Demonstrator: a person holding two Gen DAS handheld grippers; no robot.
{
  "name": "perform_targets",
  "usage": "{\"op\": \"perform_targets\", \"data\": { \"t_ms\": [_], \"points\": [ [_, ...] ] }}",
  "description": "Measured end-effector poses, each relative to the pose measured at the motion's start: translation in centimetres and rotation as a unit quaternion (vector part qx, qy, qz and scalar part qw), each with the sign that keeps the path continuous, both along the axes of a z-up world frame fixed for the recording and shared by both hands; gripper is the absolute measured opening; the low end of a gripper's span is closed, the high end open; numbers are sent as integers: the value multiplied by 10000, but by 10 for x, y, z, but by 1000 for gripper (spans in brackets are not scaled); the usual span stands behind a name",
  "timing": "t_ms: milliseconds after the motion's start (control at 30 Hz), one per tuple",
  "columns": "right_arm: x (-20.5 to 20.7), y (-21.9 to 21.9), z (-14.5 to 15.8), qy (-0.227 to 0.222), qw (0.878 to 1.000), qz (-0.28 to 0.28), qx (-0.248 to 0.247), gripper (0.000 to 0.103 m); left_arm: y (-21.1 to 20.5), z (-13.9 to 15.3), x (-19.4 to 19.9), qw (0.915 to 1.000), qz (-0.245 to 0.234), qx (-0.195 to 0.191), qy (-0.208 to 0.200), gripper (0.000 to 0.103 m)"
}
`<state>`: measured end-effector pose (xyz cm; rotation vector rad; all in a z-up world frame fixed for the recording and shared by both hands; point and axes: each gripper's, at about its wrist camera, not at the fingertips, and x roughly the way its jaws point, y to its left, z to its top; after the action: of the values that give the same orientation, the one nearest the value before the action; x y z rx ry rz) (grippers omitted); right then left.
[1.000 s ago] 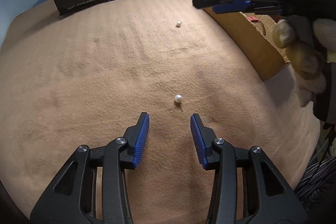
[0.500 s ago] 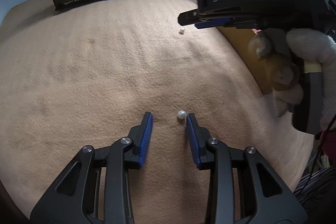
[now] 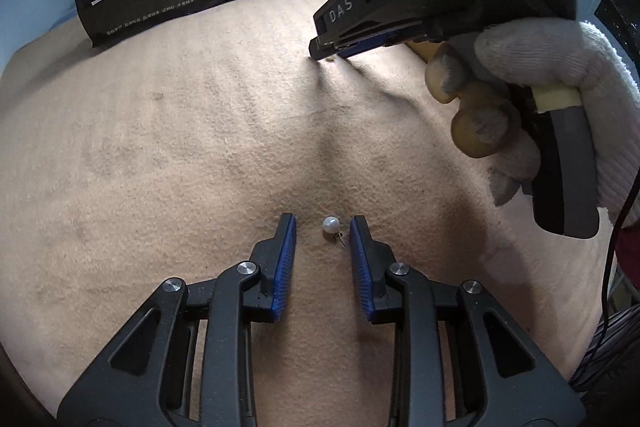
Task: Organize jewelry
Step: 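Close left gripper on the small white pearl bead on the blanket, then carry the pearl bead with left gripper over the box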
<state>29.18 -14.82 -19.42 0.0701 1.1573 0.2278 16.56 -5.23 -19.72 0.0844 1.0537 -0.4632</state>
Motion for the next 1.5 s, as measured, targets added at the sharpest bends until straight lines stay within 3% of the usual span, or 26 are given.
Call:
{"op": "perform_targets", "data": {
  "t_ms": [67,233,333,600,900,1233,1500],
  "points": [
    [1,0,-1,4,10000,1,-22,20,-1,0,0,10000,-38,38,-20,16],
    [7,-1,-2,40,10000,-24,-16,9,-1,-4,7,10000,-56,13,-9,7],
    [9,-4,0,34,10000,-69,14,5,2,-3,7,10000,-27,-45,33,7],
    [3,-11,10,-39,9999,-93,80,5,6,0,-1,10000,-16,-37,48,7],
    [-20,-23,39,-245,9994,13,223,5,7,9,3,9999,89,12,51,6],
    [-60,-54,79,-570,9977,193,298,5,11,42,-2,9995,222,-36,-218,6],
    [-91,-103,109,-882,9959,-24,222,5,-8,75,-13,9985,110,-149,-507,6]
  ]
}}
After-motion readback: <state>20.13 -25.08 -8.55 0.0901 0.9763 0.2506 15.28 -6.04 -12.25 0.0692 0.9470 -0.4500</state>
